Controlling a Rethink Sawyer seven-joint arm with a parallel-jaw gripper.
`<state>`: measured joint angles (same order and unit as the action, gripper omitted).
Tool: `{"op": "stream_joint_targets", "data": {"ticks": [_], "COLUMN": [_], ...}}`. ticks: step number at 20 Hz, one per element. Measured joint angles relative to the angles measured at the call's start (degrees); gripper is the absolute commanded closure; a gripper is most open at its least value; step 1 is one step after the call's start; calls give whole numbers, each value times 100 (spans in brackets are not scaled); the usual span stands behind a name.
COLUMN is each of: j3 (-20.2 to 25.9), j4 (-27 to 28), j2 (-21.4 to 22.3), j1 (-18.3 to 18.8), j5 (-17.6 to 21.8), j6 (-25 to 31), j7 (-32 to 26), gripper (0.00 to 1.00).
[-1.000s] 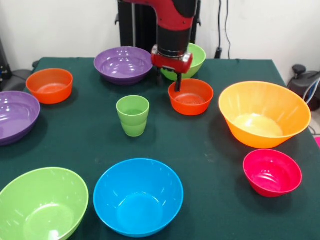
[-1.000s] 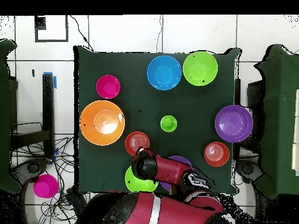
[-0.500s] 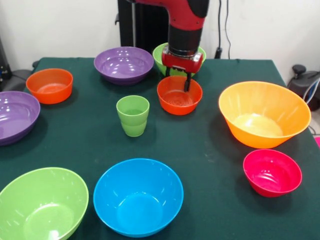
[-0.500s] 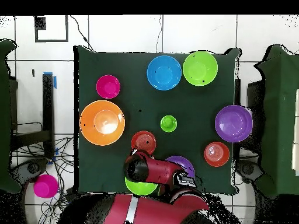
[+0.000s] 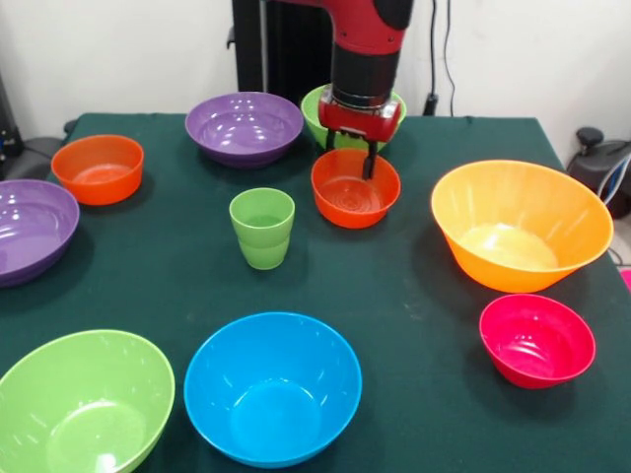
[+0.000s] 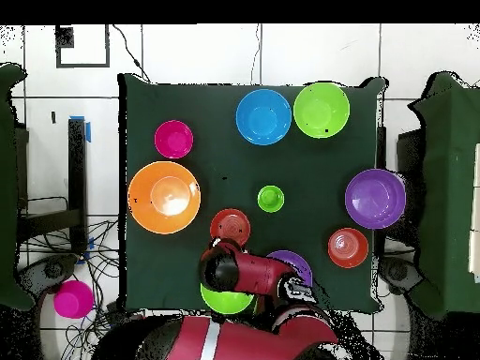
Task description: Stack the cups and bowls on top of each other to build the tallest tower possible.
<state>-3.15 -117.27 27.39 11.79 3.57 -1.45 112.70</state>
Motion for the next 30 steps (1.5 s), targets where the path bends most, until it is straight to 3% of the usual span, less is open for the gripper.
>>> {"op": "stream_joint_targets", "data": {"ticks": [3,4,15,19,24,30], "j3": [-12,-26,16,122,397,636], "j4": [98,164,310,264,152,117], "j2": [-202,-319,-354,-209,285,1000], "j1": [5,8,121,387,1057,1663], "j5": [0,-1,1,1,2,6], "j6": [0,-16,-172,-124,303,1159], "j7": [0,0,1,0,0,0], "gripper": [0,100,100,100,100,100]}}
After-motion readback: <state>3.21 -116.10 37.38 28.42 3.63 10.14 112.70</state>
